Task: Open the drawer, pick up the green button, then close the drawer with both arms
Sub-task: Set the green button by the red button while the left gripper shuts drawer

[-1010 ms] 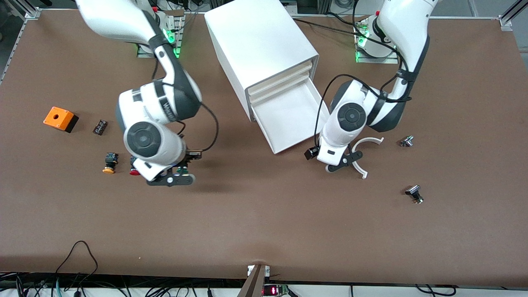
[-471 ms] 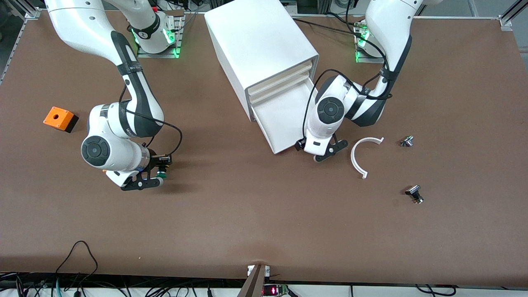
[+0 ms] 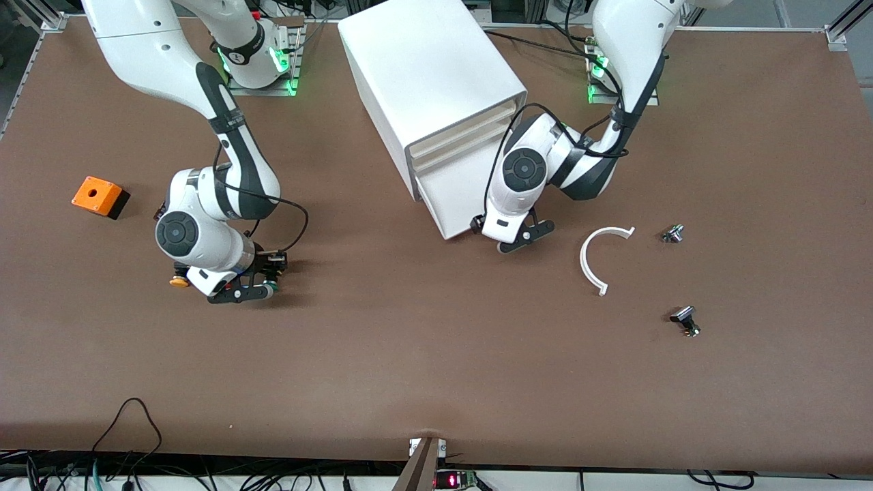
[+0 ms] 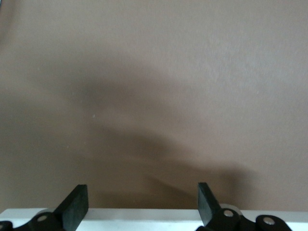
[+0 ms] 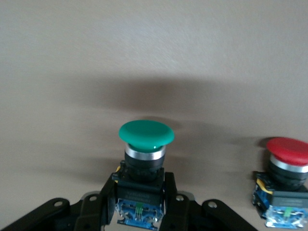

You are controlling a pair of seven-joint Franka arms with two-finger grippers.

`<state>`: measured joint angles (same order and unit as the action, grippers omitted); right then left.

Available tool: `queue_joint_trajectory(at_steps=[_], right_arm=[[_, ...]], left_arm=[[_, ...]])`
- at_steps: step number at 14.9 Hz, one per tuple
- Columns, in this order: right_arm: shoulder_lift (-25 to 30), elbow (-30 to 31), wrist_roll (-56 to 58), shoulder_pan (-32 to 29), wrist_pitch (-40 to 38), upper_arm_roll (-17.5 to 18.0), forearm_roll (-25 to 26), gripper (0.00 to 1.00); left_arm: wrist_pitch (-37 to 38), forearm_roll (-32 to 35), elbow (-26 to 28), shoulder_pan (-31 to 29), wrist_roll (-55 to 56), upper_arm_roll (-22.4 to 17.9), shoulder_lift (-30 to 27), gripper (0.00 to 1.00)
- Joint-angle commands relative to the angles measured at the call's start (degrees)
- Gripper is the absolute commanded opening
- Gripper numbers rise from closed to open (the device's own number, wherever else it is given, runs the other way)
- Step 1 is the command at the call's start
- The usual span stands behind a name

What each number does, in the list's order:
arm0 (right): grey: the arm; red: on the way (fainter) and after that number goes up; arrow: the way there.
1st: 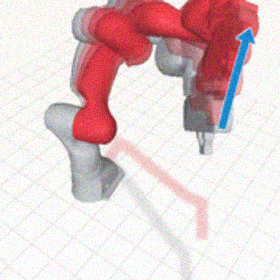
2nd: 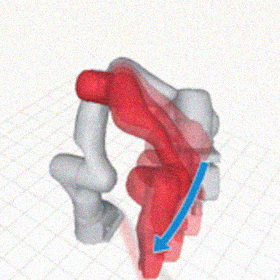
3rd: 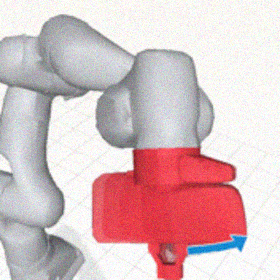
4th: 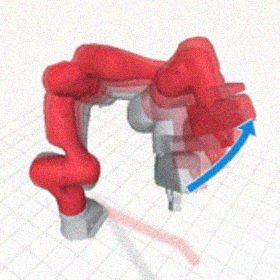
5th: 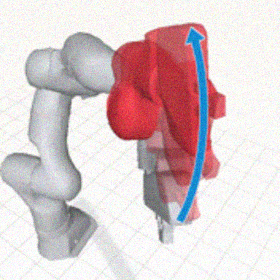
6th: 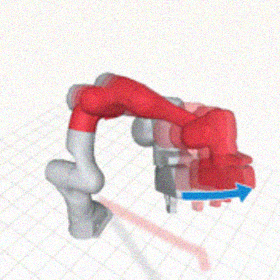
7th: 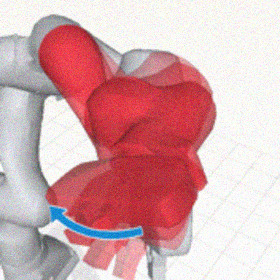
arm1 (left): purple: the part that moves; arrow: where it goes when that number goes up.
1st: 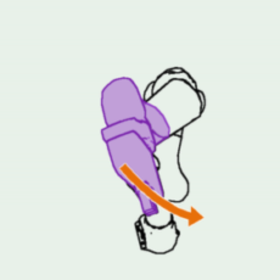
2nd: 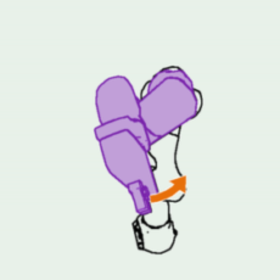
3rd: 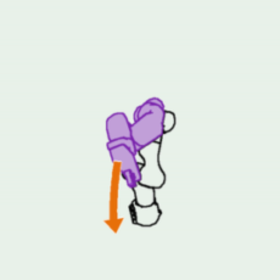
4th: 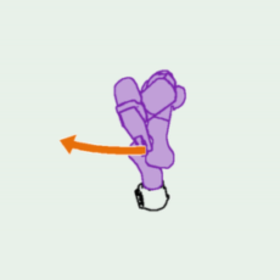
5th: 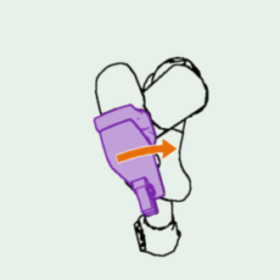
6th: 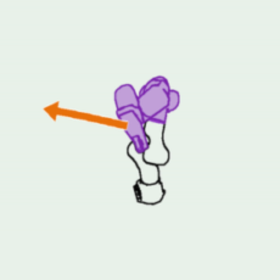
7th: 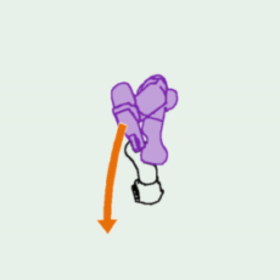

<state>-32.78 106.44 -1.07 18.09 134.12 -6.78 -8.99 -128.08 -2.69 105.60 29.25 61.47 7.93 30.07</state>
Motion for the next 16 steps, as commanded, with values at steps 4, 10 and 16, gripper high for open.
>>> queue_joint_trajectory(at_steps=[4, 10, 16], right_arm=[[1.49, 2.72, -10.01, -0.34, 1.93, 0.54, -1.03, 0.28], [4.99, 1.05, -7.2, -1.39, 1.23, -0.77, -1.03, 0.99], [15.79, -0.17, -1.48, -1.48, -7.19, -3.5, -0.85, 0.99]], left_arm=[[4.42, -0.3, 0.92, 0.01, 1.55, 5.51, -1.59, 1.0], [6.79, -1.97, 1.1, 0.36, 1.9, 8.5, -1.51, 1.0], [7.14, -3.2, 1.1, 0.54, 1.9, 10.52, -0.98, 1.0]])
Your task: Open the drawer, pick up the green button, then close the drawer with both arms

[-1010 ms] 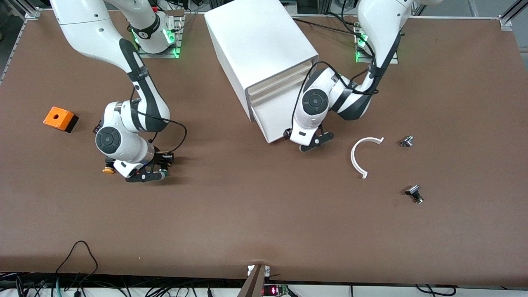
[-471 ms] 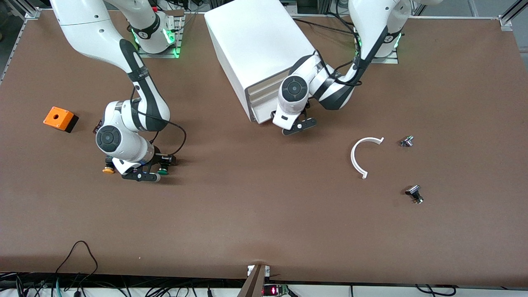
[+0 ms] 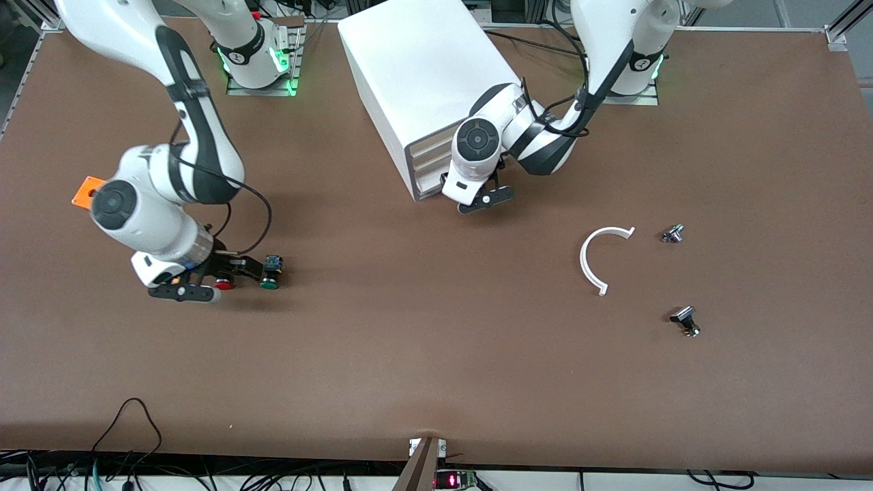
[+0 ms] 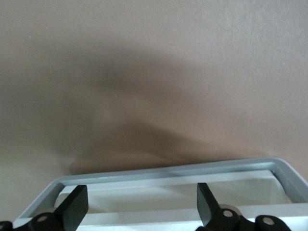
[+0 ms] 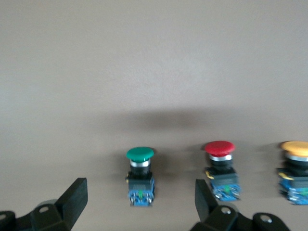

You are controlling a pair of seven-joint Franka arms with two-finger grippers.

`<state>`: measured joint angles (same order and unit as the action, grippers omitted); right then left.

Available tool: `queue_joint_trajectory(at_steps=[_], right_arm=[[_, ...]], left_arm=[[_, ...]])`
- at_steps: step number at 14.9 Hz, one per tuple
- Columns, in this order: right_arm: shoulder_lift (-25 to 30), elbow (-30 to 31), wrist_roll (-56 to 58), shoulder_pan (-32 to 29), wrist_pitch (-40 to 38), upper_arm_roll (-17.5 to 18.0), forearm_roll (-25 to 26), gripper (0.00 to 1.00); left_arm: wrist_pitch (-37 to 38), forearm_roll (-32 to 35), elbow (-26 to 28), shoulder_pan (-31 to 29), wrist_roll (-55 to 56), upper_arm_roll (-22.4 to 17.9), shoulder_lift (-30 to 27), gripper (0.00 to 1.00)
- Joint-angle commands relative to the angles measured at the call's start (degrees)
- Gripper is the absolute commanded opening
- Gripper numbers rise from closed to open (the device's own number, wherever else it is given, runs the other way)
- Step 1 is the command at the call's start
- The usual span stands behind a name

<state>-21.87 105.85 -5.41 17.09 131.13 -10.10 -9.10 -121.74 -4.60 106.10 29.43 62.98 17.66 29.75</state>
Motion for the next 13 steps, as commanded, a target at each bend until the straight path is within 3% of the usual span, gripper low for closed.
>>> queue_joint_trajectory(at_steps=[1, 7, 10, 13], right_arm=[[6.56, -0.46, 3.03, -0.39, -6.65, -0.79, -0.57, 0.99], [15.79, -3.98, 4.08, -1.78, -15.62, -0.36, 3.91, 0.99], [19.3, -5.65, 2.69, -8.01, -21.69, 5.33, 6.02, 0.99], [22.65, -5.66, 2.07, -13.2, -25.56, 10.08, 7.68, 0.99]], left_arm=[[1.06, -1.28, 0.6, 0.37, 0.39, 0.79, -0.66, 1.0], [1.24, -1.37, 0.43, 0.99, 0.39, 0.88, -0.57, 1.0], [1.41, -1.11, -0.19, 0.2, -0.75, 0.53, -1.27, 1.0], [6.31, 1.6, -4.21, -4.01, -3.9, 0.09, -2.33, 1.0]])
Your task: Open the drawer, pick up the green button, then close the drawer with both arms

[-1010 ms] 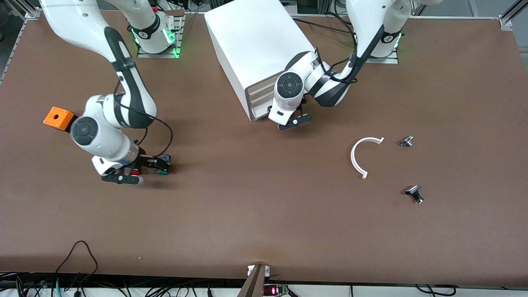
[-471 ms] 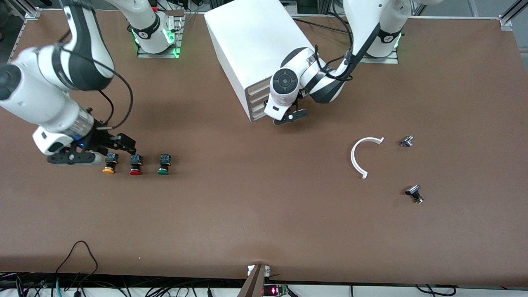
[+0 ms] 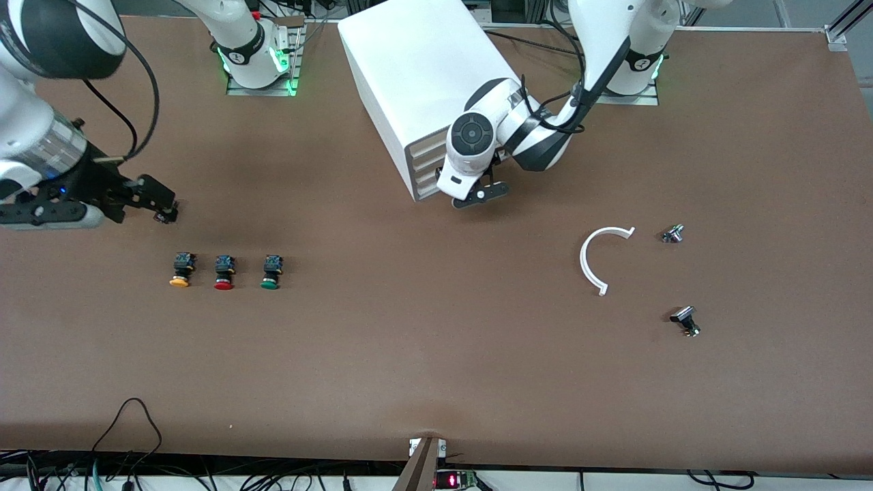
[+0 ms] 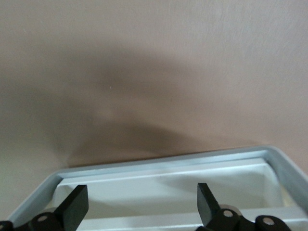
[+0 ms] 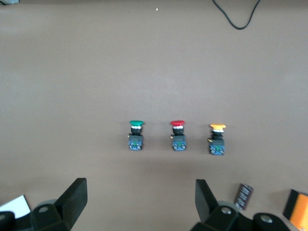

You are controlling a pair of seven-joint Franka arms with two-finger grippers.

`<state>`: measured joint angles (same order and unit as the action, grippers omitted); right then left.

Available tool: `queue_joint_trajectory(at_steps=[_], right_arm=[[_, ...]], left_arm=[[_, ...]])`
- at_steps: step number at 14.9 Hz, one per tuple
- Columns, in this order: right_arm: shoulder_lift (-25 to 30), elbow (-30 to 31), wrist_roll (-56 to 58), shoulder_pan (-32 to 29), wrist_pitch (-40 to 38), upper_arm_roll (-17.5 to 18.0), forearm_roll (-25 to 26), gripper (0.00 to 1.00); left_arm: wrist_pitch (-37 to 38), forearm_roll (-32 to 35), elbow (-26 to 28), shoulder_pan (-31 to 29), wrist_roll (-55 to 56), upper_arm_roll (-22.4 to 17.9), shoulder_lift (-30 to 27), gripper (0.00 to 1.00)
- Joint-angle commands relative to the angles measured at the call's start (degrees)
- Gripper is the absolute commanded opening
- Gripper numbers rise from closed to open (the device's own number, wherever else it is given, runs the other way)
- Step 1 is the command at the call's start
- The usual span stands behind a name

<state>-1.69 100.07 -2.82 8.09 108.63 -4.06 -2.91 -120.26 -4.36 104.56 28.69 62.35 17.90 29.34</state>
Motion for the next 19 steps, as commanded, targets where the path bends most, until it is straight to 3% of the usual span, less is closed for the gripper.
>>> queue_joint_trajectory(at_steps=[1, 3, 6, 10, 14, 17, 19], right_arm=[[3.53, 0.13, -0.52, -7.09, -4.2, 6.58, 1.85, 0.99], [4.94, 0.13, -0.52, -10.28, -6.49, 9.94, 2.03, 0.99], [6.17, -1.27, -0.52, -10.55, -7.81, 9.95, 1.77, 0.99], [6.17, -1.54, -0.7, -10.46, -8.78, 9.33, 2.55, 0.99], [6.17, -2.33, -2.97, -10.37, -10.97, 9.68, 3.0, 0.99], [6.0, -2.51, -4.39, -10.29, -11.86, 9.77, 2.91, 0.99], [5.3, -3.55, -4.39, -10.28, -12.03, 9.68, 2.56, 0.99]], left_arm=[[7.21, 2.42, -4.35, -5.29, -5.2, -0.14, -2.62, 1.0], [11.77, 5.14, -7.43, -8.98, -10.29, -0.14, -4.2, 1.0], [20.39, 10.59, -14.27, -14.17, -22.92, 0.03, -5.7, 1.0], [29.88, 11.74, -23.51, -20.76, -39.71, -0.58, -7.01, 1.0], [30.08, 10.78, -22.74, -24.02, -61.07, -7.87, -13.59, 1.0], [30.34, 9.73, -17.65, -26.22, -63.84, -10.86, -21.49, 1.0], [31.04, 1.07, -13.62, -27.19, -63.75, -15.06, -26.59, 1.0]])
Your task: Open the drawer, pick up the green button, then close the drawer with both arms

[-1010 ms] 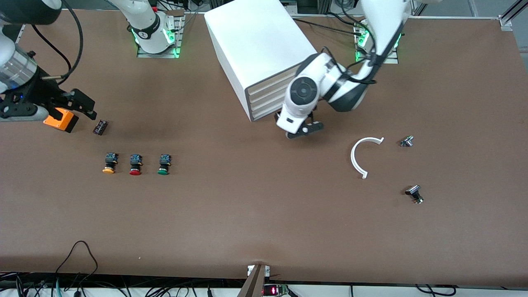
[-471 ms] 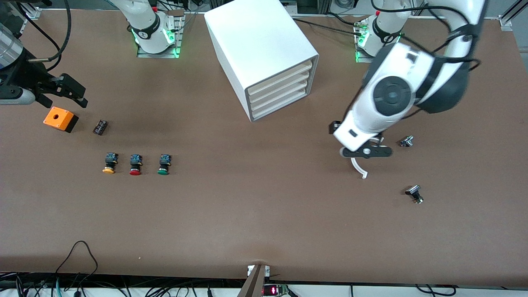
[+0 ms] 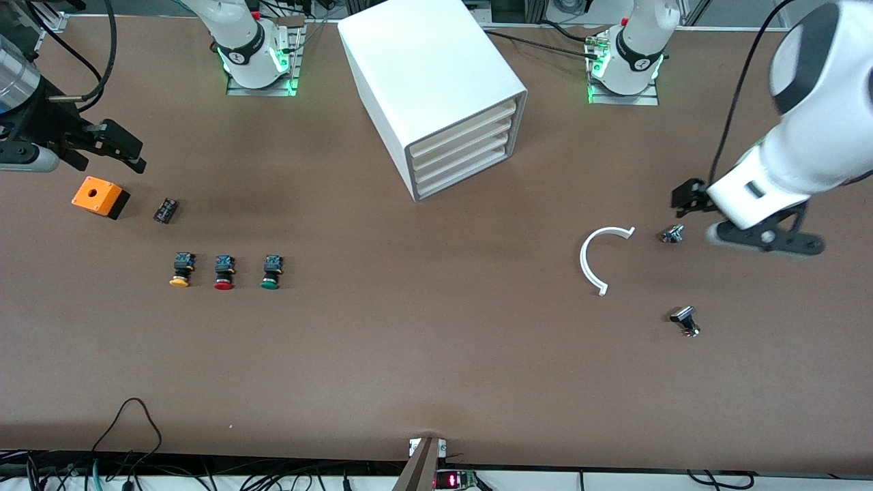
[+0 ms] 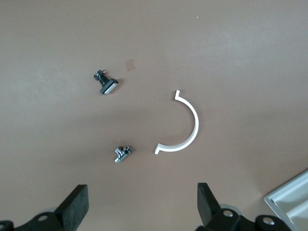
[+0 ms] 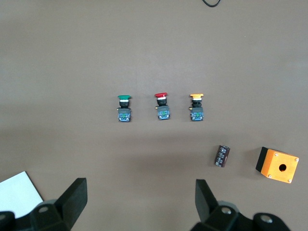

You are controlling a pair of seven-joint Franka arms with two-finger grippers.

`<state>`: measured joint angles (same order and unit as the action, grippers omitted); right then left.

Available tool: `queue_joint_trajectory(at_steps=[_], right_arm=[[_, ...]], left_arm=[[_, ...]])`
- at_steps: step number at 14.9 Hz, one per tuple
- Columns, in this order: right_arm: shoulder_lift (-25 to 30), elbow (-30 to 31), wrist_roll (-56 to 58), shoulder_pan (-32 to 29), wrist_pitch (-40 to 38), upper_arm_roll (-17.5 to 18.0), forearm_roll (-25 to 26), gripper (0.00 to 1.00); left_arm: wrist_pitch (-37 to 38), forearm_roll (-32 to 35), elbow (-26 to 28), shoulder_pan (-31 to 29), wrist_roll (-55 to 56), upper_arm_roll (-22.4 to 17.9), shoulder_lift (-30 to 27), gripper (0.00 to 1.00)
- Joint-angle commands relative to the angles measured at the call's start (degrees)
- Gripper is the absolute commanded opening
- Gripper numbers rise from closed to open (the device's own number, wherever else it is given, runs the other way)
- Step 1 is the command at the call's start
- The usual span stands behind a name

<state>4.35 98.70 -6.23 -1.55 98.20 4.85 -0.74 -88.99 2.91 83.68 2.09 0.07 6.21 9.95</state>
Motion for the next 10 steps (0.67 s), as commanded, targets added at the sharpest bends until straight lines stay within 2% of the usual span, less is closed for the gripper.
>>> queue_joint_trajectory(at_steps=[1, 3, 4, 10], right_arm=[[-1.1, -2.63, -0.8, -0.64, -1.61, 0.77, 0.39, 0.99], [-1.1, -2.9, -0.54, -0.47, -1.78, 0.86, 0.74, 0.99], [-1.1, -2.98, -0.19, -0.38, -1.78, 0.86, 0.83, 0.99], [-1.28, -4.48, 0.25, -0.56, -1.78, 0.77, 0.57, 0.99]], left_arm=[[-0.83, -8.25, 9.46, -0.51, -1.82, -4.62, -8.79, 1.0], [-6.25, -5.83, 12.37, -0.24, -1.65, -5.77, -10.82, 1.0], [-6.8, -2.07, 13.78, 0.19, -1.65, -5.77, -12.31, 1.0], [-1.27, -0.63, 13.18, 0.02, -1.91, -5.07, -12.85, 1.0]])
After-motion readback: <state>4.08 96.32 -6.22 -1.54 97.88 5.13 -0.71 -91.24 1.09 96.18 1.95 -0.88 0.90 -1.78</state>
